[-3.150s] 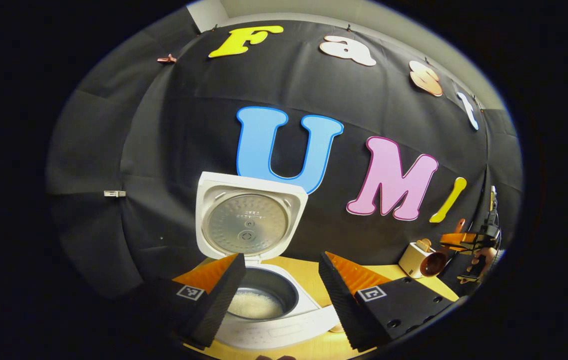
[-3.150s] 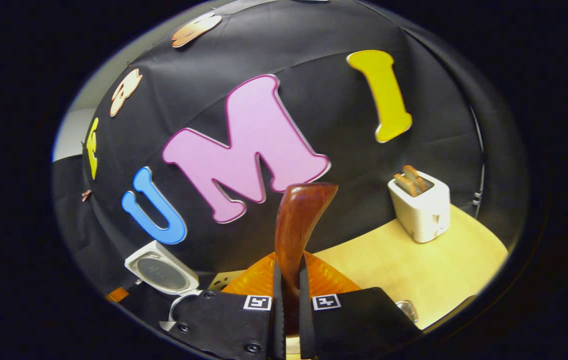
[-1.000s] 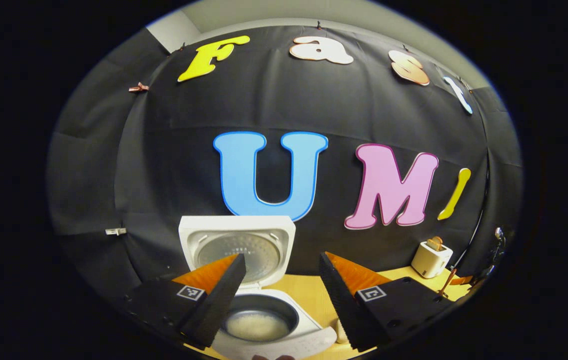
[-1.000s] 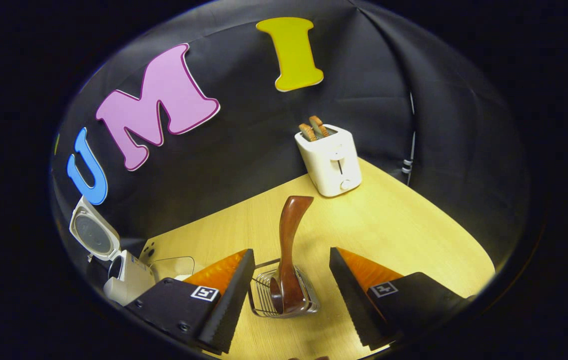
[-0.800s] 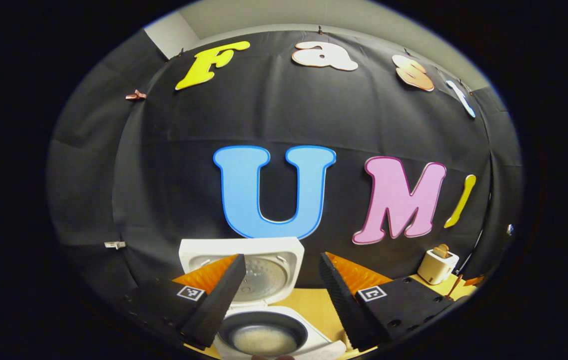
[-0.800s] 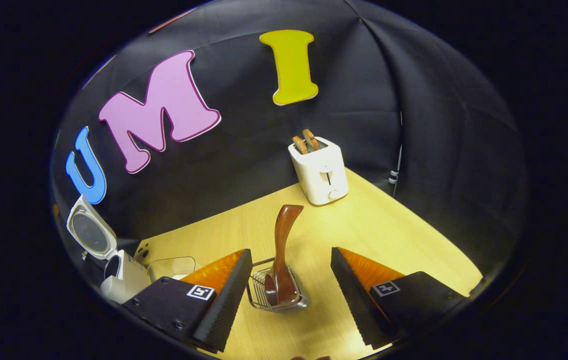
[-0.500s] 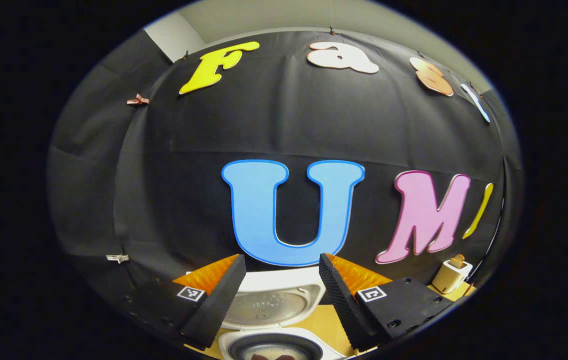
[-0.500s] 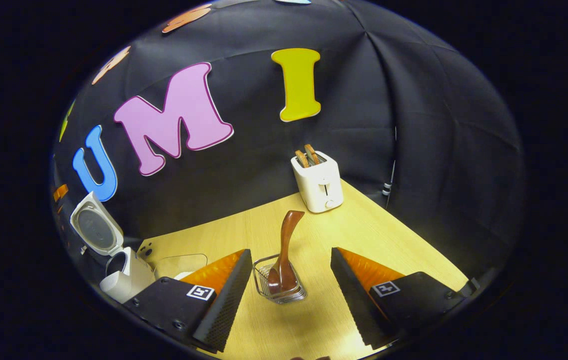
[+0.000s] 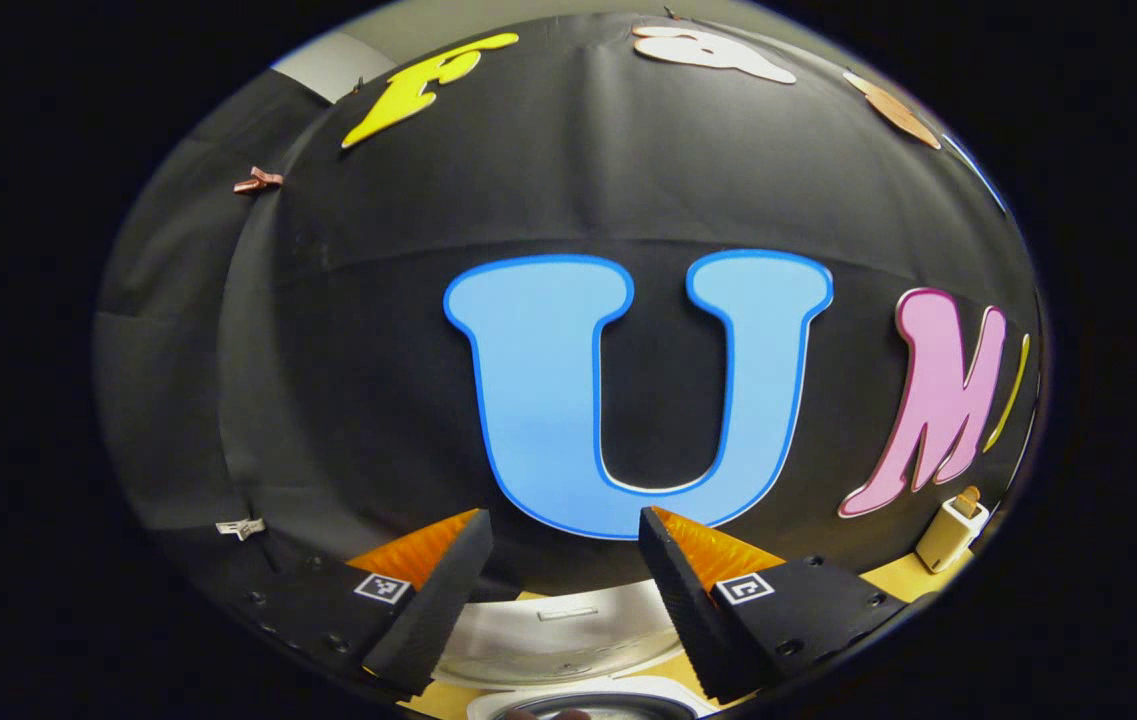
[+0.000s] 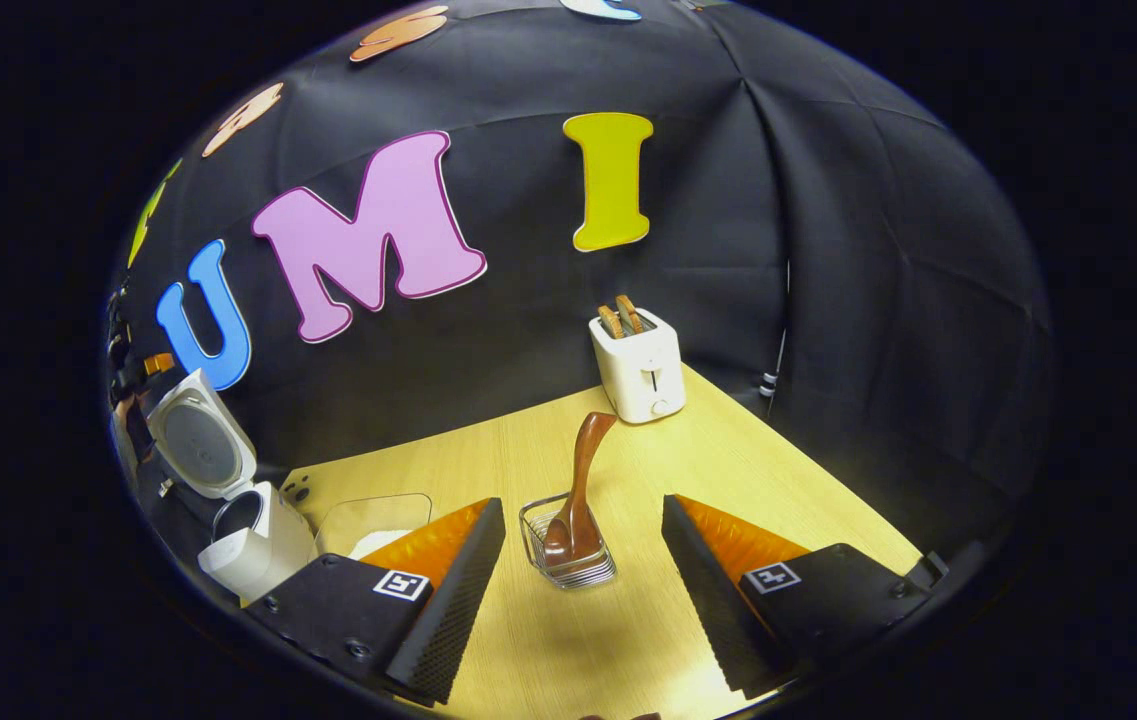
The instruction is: Close the left gripper, press the button to open the rice cooker; take a wooden spoon from the chopstick holder with the right hand, scoop a spoonful of rice and pour it into the rice cooker, then put the wooden spoon back into the chopstick holder.
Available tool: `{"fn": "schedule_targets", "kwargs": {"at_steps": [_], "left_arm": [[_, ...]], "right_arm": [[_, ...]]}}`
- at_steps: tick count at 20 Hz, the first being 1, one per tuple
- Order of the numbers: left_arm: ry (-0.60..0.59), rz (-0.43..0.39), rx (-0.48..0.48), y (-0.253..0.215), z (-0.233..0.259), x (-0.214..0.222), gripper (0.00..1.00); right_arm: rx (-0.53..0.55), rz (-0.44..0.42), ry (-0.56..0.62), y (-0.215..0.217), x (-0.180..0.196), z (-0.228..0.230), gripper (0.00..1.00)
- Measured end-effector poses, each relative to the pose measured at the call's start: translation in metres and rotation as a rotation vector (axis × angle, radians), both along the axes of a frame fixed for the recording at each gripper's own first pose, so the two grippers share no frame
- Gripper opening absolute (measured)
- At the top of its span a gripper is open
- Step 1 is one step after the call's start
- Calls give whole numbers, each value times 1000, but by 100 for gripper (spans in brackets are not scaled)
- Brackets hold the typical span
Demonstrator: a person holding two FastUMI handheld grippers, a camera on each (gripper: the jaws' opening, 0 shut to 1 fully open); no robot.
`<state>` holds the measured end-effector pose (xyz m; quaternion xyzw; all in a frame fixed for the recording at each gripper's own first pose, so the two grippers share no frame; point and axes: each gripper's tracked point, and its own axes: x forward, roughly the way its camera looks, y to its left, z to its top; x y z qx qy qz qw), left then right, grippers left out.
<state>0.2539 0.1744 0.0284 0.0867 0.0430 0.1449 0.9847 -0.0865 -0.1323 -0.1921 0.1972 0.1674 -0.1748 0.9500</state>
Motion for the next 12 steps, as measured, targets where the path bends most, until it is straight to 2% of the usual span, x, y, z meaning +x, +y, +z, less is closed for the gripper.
{"fn": "schedule_targets", "kwargs": {"at_steps": [5,7,12], "left_arm": [[87,32,-36,8,-31,0,95],[78,22,-26,2,-33,-7,99],[53,-1,-18,-19,-40,-39,99]], "right_arm": [[-15,-7,-3,-3,-4,6,98],[-12,-6,-5,-4,-2,6,98],[-2,5,-11,1,6,7,98]]}}
